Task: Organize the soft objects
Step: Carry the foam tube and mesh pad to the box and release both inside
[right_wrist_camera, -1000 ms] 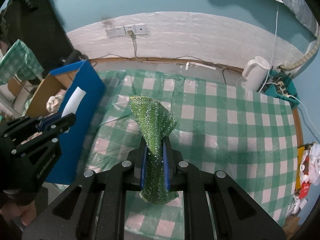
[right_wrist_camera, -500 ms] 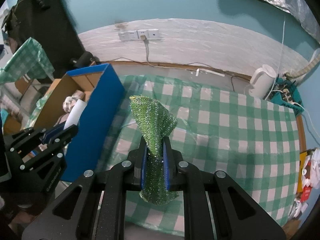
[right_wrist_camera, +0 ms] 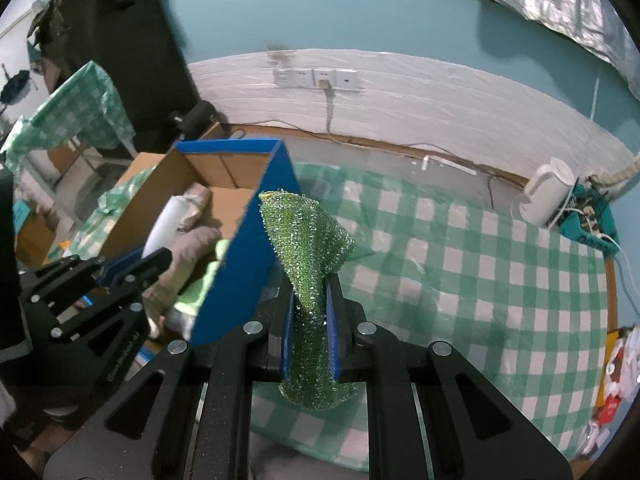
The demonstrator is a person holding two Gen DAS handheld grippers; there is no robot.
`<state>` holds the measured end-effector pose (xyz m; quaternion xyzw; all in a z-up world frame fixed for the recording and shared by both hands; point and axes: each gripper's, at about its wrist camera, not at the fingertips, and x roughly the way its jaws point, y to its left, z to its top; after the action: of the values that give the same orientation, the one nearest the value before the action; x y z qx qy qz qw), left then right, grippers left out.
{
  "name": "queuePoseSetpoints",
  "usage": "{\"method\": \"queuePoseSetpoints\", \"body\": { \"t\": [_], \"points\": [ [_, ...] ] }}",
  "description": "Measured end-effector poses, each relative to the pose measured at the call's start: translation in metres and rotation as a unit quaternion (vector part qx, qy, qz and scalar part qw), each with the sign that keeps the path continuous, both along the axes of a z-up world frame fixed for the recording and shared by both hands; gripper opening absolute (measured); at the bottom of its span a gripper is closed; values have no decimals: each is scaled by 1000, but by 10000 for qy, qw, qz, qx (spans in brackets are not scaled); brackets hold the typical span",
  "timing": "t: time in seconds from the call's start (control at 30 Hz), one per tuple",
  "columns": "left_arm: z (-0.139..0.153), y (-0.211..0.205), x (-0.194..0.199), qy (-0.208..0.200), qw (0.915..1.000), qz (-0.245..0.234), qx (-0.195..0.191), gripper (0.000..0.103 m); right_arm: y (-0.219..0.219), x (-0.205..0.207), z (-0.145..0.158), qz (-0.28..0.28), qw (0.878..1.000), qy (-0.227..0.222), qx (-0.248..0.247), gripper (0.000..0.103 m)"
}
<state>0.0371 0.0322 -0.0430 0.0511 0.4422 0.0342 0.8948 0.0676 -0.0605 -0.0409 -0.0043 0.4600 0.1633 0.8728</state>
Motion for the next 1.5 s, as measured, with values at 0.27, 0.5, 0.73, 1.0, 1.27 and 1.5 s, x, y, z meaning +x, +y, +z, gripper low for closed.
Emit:
{"method": "queuePoseSetpoints", "body": {
  "t": [0.27, 0.5, 0.73, 1.0, 1.27, 1.5],
  "points": [
    [2, 30, -3, -12, 9996, 275, -79, 10, 40, 8, 1, 310, 9995, -7, -27, 12],
    [2, 71, 0, -17, 9976, 680, -153, 10, 72, 18, -4, 542, 9985, 54, 11, 12],
    [-7, 105, 9, 73, 9943, 1038, -253, 10, 101, 28, -14, 715, 9973, 144, -32, 12],
    [-32, 130, 15, 376, 9911, 1237, -322, 11, 129, 39, -29, 931, 9952, 305, -25, 12],
    [-42, 137, 17, 500, 9899, 1280, -339, 25, 141, 43, -39, 1037, 9939, 377, -15, 19],
    [-32, 130, 12, 288, 9918, 1236, -132, 61, 138, 41, -32, 973, 9950, 229, 9, 47]
  ]
}}
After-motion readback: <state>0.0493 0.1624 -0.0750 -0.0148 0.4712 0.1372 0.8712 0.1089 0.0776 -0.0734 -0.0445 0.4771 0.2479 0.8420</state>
